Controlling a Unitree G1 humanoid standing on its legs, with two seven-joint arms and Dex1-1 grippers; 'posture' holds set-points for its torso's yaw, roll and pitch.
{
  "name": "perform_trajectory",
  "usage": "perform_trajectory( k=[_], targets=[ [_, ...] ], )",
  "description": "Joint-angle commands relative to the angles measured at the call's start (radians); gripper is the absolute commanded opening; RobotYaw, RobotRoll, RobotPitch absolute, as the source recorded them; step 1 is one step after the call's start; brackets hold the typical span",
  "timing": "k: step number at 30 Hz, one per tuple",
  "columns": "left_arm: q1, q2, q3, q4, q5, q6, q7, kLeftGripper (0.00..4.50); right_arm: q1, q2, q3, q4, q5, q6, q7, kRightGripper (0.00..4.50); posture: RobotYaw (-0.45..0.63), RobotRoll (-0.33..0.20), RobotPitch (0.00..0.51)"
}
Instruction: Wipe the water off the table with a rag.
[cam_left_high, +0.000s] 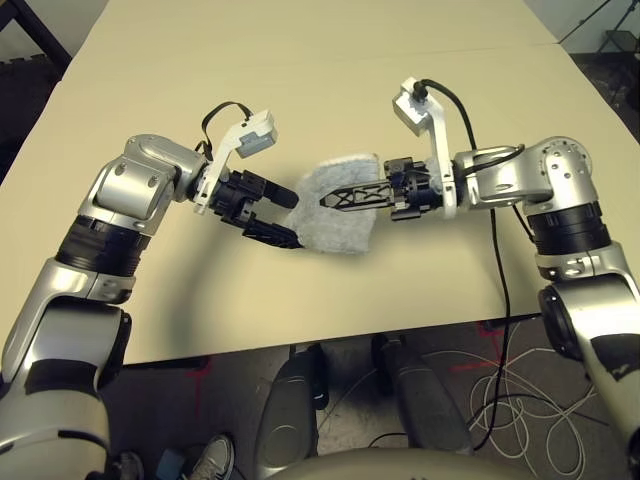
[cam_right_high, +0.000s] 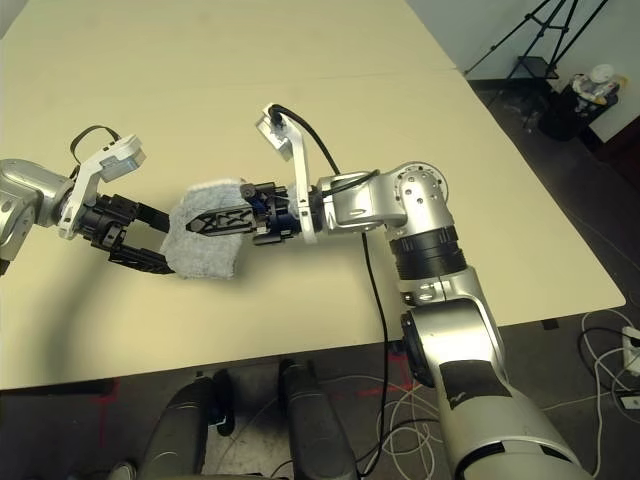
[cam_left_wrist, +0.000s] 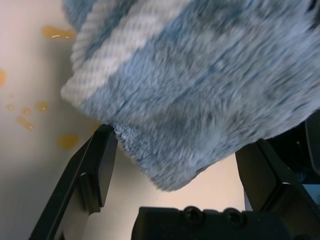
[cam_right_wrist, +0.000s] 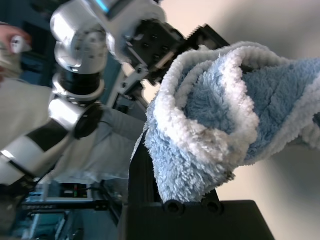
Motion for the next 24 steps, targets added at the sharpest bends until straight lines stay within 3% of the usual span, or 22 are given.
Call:
perform_trajectory(
  k=[1, 14, 24],
  targets=[
    [0.002, 0.015, -0.015, -0.011, -0.008, 0.002, -0.010, 4.50, -0.031, 0.022, 0.032, -0.018, 0.004, -0.025, -0.044, 0.02, -0.12, 0.000, 0.236],
    [0.005, 0.007, -0.011, 0.001, 0.000, -0.002, -0.010, 4.50, -0.105, 0.065, 0.018, 0.069, -0.559, 0.000, 0.175, 0.02, -0.12, 0.000, 0.238],
    [-0.022, -0.009, -0.023, 0.061, 0.029, -0.033, -0.010, 4.50, -0.105, 0.141, -0.004, 0.143, -0.864, 0.020, 0.329, 0.02, -0.13, 0.000, 0.243]
  ],
)
